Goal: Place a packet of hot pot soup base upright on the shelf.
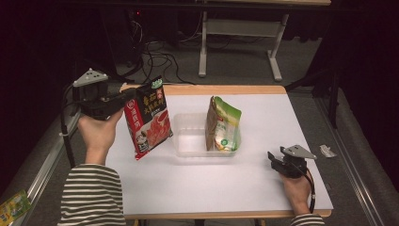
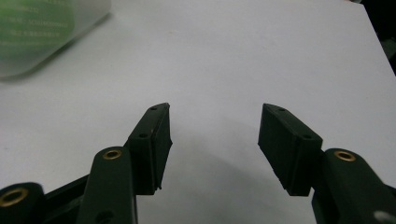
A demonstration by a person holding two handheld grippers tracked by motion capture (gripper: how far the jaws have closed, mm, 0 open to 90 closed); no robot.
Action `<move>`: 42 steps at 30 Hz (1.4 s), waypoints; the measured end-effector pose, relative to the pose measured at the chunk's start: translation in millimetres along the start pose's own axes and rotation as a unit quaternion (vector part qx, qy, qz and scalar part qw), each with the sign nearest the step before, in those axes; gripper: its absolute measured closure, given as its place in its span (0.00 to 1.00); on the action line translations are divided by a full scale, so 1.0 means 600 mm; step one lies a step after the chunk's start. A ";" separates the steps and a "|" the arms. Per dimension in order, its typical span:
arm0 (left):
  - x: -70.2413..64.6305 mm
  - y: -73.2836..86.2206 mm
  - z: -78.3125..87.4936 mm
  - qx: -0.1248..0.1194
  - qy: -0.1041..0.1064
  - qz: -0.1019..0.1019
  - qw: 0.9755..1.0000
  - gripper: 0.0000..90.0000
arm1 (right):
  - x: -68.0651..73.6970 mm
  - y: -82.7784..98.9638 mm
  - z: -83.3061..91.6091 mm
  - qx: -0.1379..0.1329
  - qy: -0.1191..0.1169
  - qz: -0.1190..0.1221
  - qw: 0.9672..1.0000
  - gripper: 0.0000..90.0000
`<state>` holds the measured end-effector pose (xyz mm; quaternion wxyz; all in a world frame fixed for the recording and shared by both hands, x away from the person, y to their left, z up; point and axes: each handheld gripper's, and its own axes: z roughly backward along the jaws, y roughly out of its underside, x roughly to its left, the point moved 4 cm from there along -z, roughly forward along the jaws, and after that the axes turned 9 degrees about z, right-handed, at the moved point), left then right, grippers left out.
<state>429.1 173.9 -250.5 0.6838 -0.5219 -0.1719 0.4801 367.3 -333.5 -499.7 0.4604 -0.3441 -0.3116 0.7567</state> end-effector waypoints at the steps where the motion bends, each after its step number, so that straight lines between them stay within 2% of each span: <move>1: -0.001 -0.001 0.000 -0.001 0.001 0.001 1.000 1.00 | 0.000 0.000 0.000 -0.002 0.000 0.000 1.000 0.49; 18: -0.017 -0.017 0.001 -0.007 0.003 -0.005 1.000 1.00 | 0.000 0.000 0.000 -0.003 0.000 -0.002 1.000 0.49; 26: -0.045 -0.018 -0.034 0.002 0.020 -0.013 1.000 1.00 | 0.000 0.000 0.000 -0.002 -0.001 -0.003 1.000 0.49; 34: -0.075 -0.013 -0.080 0.015 0.034 -0.022 0.999 1.00 | 0.000 0.000 0.000 -0.002 -0.001 -0.004 1.000 0.49; 42: -0.093 -0.004 -0.120 0.019 0.035 -0.024 0.999 1.00 | 0.000 0.000 0.000 -0.002 -0.001 -0.003 1.000 0.49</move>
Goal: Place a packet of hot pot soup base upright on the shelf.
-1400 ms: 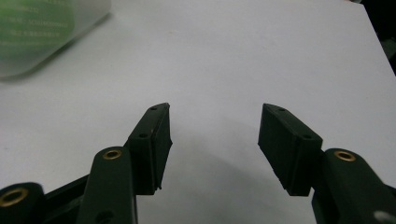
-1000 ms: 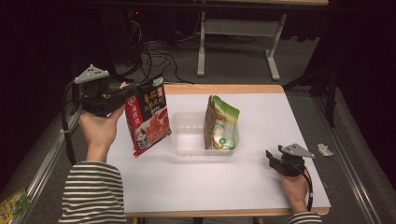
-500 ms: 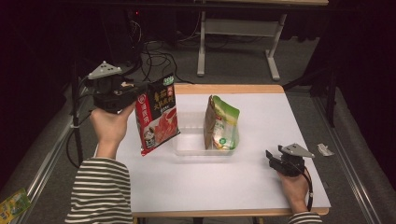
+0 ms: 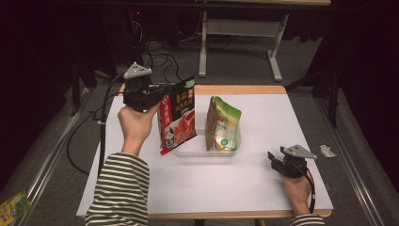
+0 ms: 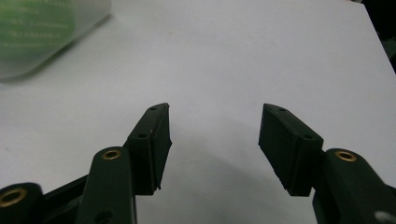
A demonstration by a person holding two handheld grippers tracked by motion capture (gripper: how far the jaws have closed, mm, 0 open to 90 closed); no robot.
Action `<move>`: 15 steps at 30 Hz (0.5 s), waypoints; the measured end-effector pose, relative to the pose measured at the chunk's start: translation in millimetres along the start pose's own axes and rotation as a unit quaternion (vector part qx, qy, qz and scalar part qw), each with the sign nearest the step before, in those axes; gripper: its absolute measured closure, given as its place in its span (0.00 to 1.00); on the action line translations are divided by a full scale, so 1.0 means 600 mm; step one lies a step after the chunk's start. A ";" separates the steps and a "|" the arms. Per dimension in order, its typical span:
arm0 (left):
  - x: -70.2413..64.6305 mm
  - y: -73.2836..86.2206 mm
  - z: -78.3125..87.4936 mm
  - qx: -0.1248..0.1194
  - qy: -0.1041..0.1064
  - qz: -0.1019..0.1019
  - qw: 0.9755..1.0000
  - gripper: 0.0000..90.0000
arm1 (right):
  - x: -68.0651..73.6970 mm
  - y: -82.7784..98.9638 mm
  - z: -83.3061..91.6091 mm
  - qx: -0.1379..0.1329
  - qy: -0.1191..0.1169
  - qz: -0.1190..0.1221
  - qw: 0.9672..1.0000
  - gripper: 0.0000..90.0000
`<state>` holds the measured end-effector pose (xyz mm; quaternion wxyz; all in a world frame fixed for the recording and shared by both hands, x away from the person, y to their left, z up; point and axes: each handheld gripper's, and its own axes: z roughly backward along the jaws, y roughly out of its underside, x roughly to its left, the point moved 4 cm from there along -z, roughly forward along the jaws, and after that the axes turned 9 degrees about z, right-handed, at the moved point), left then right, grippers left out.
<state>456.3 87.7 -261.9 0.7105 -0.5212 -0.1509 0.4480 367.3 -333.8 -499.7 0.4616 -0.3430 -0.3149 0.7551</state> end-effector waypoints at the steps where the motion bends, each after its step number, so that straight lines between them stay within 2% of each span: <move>1: 0.000 0.002 -0.005 0.000 -0.001 0.000 1.000 1.00 | 0.000 0.000 0.000 0.000 0.000 0.000 1.000 0.49; 10: -0.004 0.017 -0.042 -0.001 -0.001 0.007 1.000 1.00 | 0.000 0.000 0.000 0.001 -0.001 0.000 1.000 0.48; 15: -0.009 0.028 -0.066 0.009 -0.005 0.005 1.000 1.00 | 0.001 0.000 0.000 0.003 0.000 0.002 1.000 0.48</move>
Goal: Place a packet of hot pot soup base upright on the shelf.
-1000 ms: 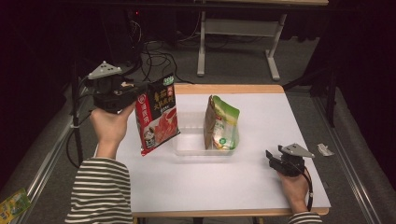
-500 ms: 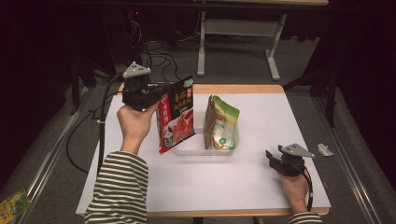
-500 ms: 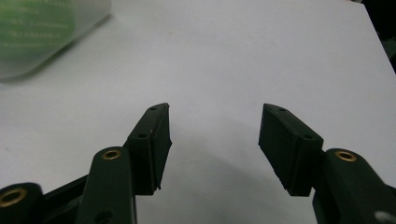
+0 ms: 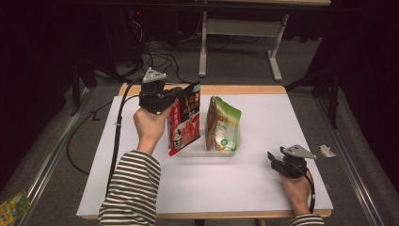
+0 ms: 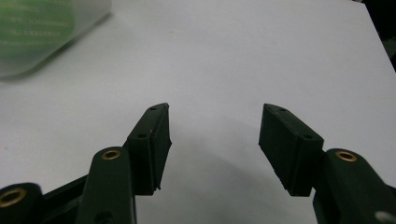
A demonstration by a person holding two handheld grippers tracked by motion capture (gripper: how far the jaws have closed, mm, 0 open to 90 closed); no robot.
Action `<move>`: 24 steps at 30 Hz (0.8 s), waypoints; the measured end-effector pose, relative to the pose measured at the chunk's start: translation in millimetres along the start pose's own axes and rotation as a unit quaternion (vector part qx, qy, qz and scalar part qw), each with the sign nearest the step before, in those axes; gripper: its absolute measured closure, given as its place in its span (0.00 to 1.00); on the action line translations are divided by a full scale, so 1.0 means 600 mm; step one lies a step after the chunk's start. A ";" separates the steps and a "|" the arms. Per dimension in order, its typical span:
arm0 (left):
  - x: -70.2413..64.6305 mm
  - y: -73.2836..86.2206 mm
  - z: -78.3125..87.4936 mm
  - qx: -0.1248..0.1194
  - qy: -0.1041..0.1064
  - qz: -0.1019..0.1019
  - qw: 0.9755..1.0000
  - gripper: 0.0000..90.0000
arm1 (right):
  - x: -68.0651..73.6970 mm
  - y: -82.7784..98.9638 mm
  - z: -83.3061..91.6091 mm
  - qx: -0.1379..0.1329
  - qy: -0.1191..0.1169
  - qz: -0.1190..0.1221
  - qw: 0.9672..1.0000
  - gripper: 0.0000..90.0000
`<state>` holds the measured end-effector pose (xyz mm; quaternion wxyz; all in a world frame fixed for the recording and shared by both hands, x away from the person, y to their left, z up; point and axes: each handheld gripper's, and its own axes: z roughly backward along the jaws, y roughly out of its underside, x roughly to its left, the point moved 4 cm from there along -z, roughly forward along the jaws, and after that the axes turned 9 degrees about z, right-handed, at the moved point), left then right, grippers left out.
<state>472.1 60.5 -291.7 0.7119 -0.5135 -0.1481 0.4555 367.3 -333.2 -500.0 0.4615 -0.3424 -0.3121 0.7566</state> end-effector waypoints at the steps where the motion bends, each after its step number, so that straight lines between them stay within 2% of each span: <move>1: 0.000 0.003 -0.005 0.003 -0.002 -0.003 1.000 1.00 | 0.000 0.000 0.000 0.000 0.000 0.000 1.000 0.48; 7: 0.003 0.023 -0.030 0.025 -0.003 -0.006 1.000 0.99 | 0.000 0.000 0.000 0.001 0.001 0.002 1.000 0.48; 11: 0.002 0.025 -0.033 0.022 0.007 -0.003 1.000 0.97 | 0.001 0.000 -0.001 0.002 0.000 0.004 1.000 0.48; 14: 0.000 0.026 -0.029 0.023 0.005 -0.009 1.000 0.90 | 0.001 0.000 -0.001 0.001 -0.001 0.006 1.000 0.48; 16: 0.000 0.026 -0.023 0.023 -0.003 -0.016 1.000 0.83 | 0.001 0.000 -0.001 0.002 0.000 0.006 1.000 0.48; 19: 0.000 0.030 -0.017 0.033 -0.006 -0.024 0.999 0.74 | 0.001 0.000 -0.002 0.004 0.000 0.007 1.000 0.48; 24: 0.005 0.049 -0.001 0.046 -0.009 -0.025 0.999 0.64 | 0.001 0.000 -0.002 0.005 0.000 0.007 1.000 0.47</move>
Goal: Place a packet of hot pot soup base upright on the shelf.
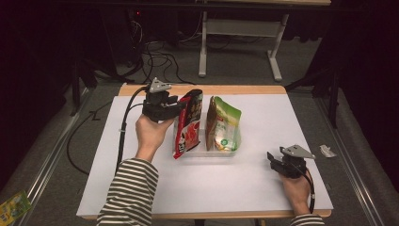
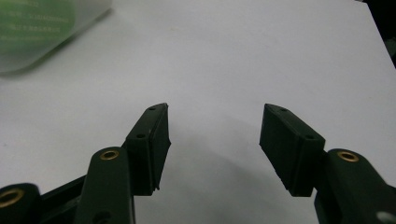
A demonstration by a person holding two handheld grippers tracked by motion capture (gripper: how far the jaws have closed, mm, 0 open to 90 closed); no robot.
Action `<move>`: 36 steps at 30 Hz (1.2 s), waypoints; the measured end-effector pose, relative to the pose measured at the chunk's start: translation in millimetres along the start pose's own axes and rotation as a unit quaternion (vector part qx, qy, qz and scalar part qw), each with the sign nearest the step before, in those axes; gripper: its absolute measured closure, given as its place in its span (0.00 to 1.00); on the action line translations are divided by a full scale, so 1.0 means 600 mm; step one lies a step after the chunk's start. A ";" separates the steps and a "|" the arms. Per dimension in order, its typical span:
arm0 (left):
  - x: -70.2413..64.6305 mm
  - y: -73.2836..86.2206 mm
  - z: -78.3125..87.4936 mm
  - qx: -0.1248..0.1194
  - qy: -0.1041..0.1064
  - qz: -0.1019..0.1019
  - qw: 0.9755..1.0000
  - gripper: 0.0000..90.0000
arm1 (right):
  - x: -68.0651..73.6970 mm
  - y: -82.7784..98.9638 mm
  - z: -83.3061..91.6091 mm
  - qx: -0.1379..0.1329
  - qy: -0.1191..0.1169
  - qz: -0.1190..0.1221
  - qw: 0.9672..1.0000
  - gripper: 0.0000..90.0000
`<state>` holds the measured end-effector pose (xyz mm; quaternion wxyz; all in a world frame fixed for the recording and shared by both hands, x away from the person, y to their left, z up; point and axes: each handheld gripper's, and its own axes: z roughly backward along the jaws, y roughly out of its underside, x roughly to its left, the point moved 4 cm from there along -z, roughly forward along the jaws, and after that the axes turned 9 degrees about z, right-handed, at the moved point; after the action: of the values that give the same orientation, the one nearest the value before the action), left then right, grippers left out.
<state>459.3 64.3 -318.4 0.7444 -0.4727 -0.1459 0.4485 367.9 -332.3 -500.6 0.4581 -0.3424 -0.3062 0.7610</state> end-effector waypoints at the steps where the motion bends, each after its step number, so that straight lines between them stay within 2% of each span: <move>1: 0.001 0.006 0.003 0.006 -0.001 -0.001 1.000 0.64 | 0.000 0.000 0.000 -0.001 0.000 0.000 1.000 0.47; 11: 0.007 0.087 0.019 0.057 -0.005 -0.012 0.998 0.64 | 0.000 0.000 0.002 -0.006 0.001 -0.001 1.000 0.48; 15: 0.006 0.128 0.019 0.090 -0.012 -0.020 0.996 0.69 | 0.000 0.000 0.002 -0.006 0.001 -0.004 1.000 0.48; 18: 0.009 0.157 0.015 0.113 -0.011 -0.018 0.993 0.71 | -0.001 0.000 0.002 -0.006 0.001 -0.001 1.000 0.48; 22: 0.014 0.185 0.008 0.130 -0.012 -0.011 0.991 0.71 | 0.000 0.000 0.002 -0.006 0.002 0.000 1.000 0.48; 26: 0.010 0.199 0.000 0.142 -0.009 -0.011 0.990 0.72 | 0.000 0.000 0.002 -0.006 0.002 0.000 1.000 0.48; 30: 0.001 0.201 -0.009 0.147 -0.008 -0.021 0.989 0.76 | 0.000 0.000 0.001 -0.006 0.003 0.003 1.000 0.48; 36: -0.003 0.201 -0.027 0.150 -0.020 -0.025 0.988 0.81 | 0.000 0.000 0.001 -0.006 0.003 0.002 1.000 0.48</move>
<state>404.6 71.8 -426.7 0.8147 -0.3429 -0.1038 0.4559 367.2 -332.3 -500.1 0.4556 -0.3484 -0.3086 0.7588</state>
